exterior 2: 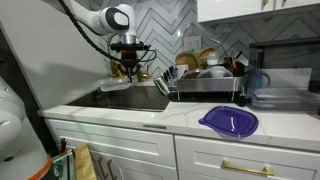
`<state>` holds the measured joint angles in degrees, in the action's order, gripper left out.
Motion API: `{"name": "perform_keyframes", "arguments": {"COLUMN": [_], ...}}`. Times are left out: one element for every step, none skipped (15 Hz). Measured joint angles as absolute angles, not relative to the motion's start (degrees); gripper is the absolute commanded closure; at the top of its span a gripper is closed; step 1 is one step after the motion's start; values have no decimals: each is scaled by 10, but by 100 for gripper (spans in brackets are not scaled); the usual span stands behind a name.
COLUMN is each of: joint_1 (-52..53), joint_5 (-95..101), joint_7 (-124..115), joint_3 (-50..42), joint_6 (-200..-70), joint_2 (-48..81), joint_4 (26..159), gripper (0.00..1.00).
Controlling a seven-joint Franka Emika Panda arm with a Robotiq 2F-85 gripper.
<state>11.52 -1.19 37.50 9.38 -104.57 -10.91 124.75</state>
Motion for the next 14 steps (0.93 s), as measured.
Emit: {"name": "perform_keyframes", "arguments": {"joint_1": [113,109,103,96,88,80,71,63,55,48,41,34,26,19], "joint_5": [1,15,32,53,71,89,101,111,119,124,128,132,136,141], "joint_7": [375,375,375,375,375,375,375,375,375,375,375,375,373,370], "joint_3": [91,86,79,72,63,53,43,32,22,12,3,-6,-14,-22], "joint_6": [-1027,-1007,-993,-986,-985,-987,-991,-997,-1004,-1013,-1022,-1033,-1048,-1066], "joint_2": [-108,-109,-110,-112,-115,-118,-122,-125,-128,-131,-134,-137,-141,-144], "joint_4": [1247,1247,1247,1249,1252,1257,1264,1271,1279,1287,1295,1303,1310,1318], "gripper": [98,98,98,98,98,98,98,98,98,98,98,98,98,93]}}
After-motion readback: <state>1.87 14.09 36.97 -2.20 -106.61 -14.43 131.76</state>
